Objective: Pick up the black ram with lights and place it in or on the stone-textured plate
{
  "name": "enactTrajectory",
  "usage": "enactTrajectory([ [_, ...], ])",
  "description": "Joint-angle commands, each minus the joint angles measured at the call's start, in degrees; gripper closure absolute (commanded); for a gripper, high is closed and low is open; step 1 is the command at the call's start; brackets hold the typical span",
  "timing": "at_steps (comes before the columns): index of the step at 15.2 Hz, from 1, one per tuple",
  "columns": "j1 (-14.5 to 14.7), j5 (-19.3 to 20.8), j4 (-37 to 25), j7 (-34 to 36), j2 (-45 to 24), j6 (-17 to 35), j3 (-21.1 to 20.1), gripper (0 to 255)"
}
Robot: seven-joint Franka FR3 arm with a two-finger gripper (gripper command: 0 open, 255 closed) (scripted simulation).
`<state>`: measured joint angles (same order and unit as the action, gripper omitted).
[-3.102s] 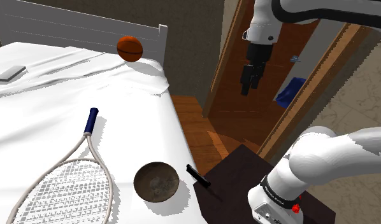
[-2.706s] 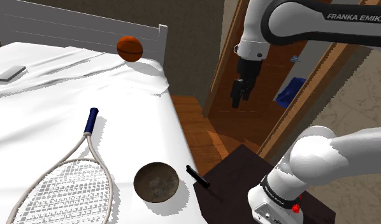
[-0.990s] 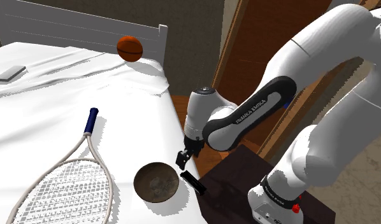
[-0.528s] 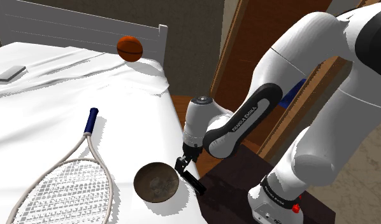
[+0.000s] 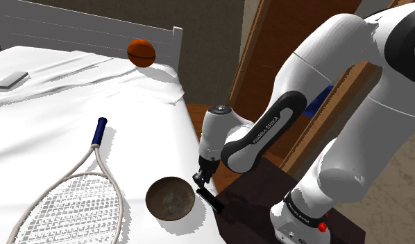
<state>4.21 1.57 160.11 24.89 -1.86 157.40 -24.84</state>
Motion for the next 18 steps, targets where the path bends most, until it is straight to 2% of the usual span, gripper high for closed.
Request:
enactTrajectory([
  [1,0.0,0.0,0.0,0.0,0.0,0.0,0.0,255],
  [8,0.0,0.0,0.0,0.0,0.0,0.0,0.0,255],
  [9,0.0,0.0,0.0,0.0,0.0,0.0,0.0,0],
  [11,2.0,-11.3,4.6,-3.8,5.6,1.2,-2.5,0],
  [14,9.7,-27.5,10.5,-7.6,14.3,1.1,-2.8,0],
  [15,10.9,-28.6,11.0,-7.5,15.2,1.0,-2.4,0],
  [18,10.5,-28.2,10.8,-7.4,10.6,5.4,-2.8,0],
])
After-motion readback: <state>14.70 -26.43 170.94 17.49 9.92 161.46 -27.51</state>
